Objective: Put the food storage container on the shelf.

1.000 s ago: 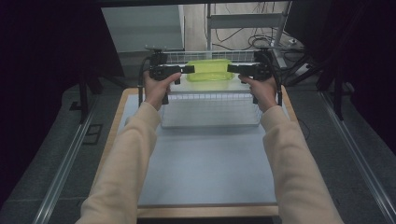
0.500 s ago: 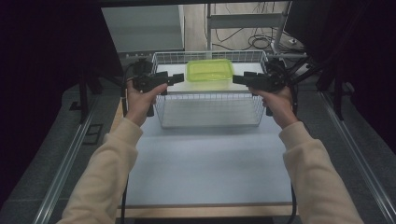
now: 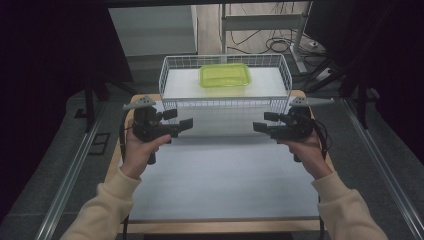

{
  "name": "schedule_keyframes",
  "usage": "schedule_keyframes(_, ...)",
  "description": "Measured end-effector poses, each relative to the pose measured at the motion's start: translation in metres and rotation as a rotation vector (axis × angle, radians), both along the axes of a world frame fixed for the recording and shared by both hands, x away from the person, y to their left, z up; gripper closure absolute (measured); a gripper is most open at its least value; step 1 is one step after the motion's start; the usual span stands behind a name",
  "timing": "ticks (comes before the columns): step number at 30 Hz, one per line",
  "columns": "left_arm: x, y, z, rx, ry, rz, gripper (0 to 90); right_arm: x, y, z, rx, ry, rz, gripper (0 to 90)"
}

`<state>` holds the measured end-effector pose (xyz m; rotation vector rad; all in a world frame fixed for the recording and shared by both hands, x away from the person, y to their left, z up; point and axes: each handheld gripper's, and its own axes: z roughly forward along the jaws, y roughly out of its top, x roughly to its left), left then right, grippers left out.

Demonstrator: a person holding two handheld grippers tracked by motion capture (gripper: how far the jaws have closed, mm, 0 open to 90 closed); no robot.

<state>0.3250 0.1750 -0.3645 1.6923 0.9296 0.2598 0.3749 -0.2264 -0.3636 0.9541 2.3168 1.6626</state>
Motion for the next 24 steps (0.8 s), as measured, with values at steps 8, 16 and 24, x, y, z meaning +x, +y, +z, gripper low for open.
schedule_keyframes(8,-0.032,0.002,-0.056,0.043,0.033,-0.011,18.7,-0.026,-0.012,-0.044,-0.029,0.027,0.020,29.0)
schedule_keyframes(16,-0.049,-0.003,-0.105,0.080,0.113,-0.022,19.3,-0.042,-0.015,-0.092,-0.094,0.060,0.021,27.1)
schedule_keyframes(24,-0.046,-0.006,-0.122,0.100,0.156,-0.023,19.3,-0.045,-0.011,-0.110,-0.144,0.080,0.025,26.1)
